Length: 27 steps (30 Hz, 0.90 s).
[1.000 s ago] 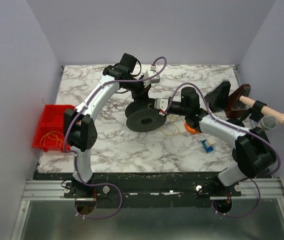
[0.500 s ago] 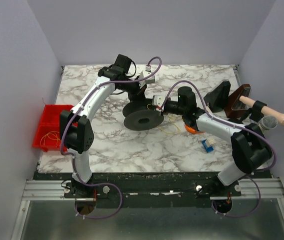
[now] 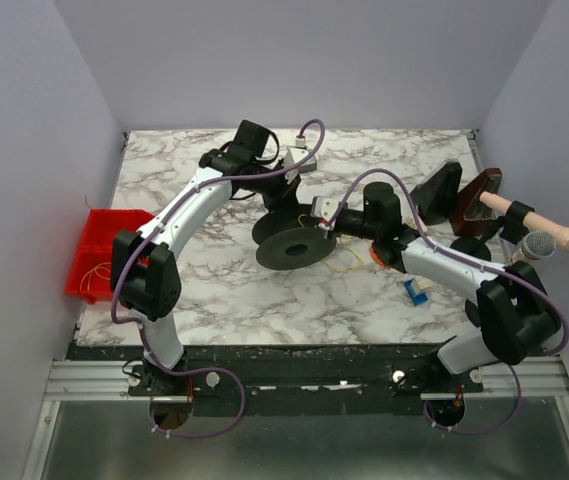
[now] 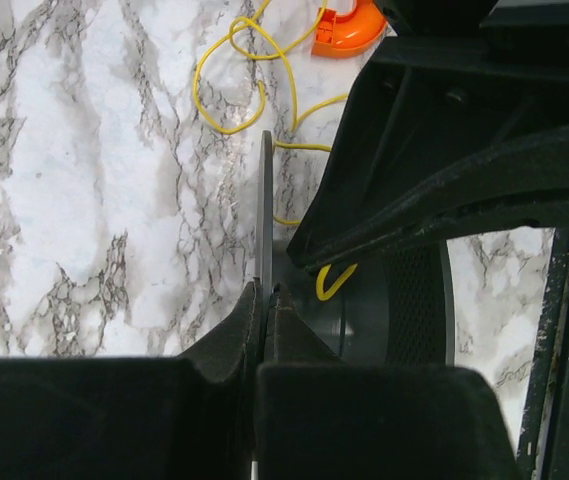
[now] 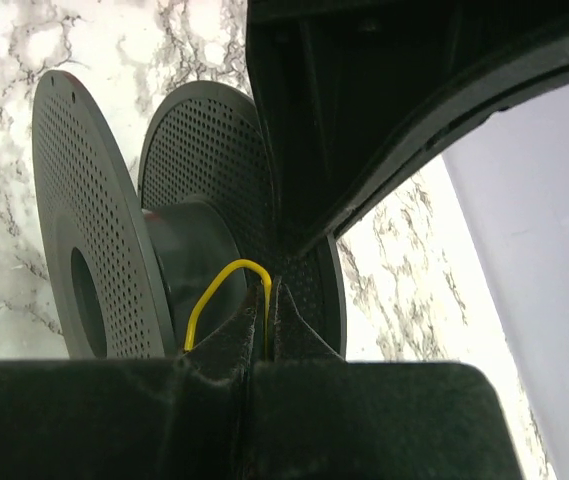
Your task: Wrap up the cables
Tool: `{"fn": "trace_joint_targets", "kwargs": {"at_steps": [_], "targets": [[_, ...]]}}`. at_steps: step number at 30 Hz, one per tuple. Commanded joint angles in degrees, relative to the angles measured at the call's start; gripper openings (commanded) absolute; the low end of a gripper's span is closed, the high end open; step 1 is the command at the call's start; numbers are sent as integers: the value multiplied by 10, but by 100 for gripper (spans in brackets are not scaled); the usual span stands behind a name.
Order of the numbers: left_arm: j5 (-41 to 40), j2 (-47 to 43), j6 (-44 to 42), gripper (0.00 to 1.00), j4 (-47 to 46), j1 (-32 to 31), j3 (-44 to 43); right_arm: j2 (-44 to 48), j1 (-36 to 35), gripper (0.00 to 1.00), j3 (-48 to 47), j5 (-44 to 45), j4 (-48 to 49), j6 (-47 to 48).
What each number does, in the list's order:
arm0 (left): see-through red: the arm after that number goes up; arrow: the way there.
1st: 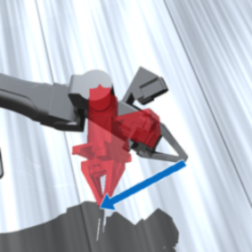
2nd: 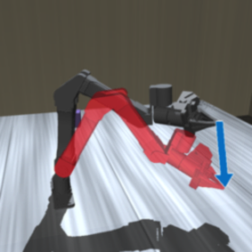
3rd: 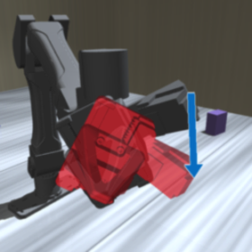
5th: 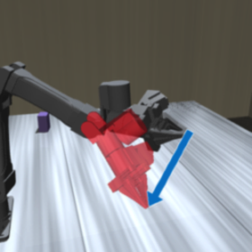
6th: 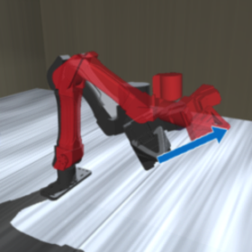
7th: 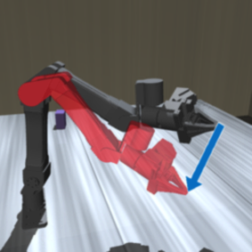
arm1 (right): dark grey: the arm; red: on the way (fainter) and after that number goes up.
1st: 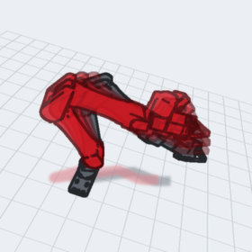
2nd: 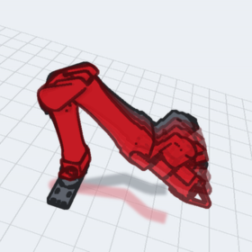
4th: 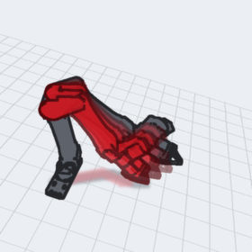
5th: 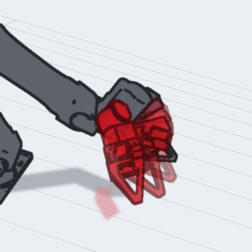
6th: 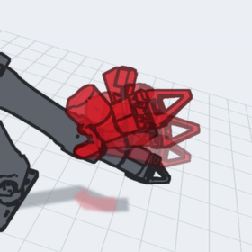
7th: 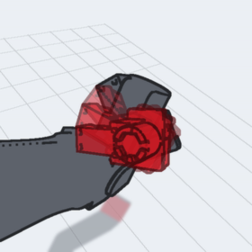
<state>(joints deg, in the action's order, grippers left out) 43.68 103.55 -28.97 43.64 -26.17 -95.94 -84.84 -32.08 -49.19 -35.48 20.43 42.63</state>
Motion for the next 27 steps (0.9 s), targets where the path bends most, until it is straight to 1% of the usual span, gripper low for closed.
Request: {"fn": "trace_joint_targets", "kwargs": {"at_steps": [1,4,6,8,13,17,21,23,27], "targets": [[-21,-18,52,2,-33,-5,15,7,-25,1,25,2,39,-16],[-14,-18,38,5,-13,-5,22,5,-36,1,30,39,64,-37],[-3,-23,17,7,0,-5,32,-1,-36,1,33,34,82,-47],[-1,-23,17,8,-1,-4,37,-16,-37,1,29,26,80,-41],[12,-5,30,10,33,2,-6,-32,-40,1,53,47,116,-40],[32,6,21,8,47,2,-22,-42,-43,1,72,45,142,-43],[38,16,37,5,28,-3,-7,-60,-54,1,67,44,149,-41],[37,15,41,5,22,-4,0,-50,-58,1,63,42,147,-44],[33,10,51,0,18,-4,-3,-3,-67,1,53,45,124,-49]]}}
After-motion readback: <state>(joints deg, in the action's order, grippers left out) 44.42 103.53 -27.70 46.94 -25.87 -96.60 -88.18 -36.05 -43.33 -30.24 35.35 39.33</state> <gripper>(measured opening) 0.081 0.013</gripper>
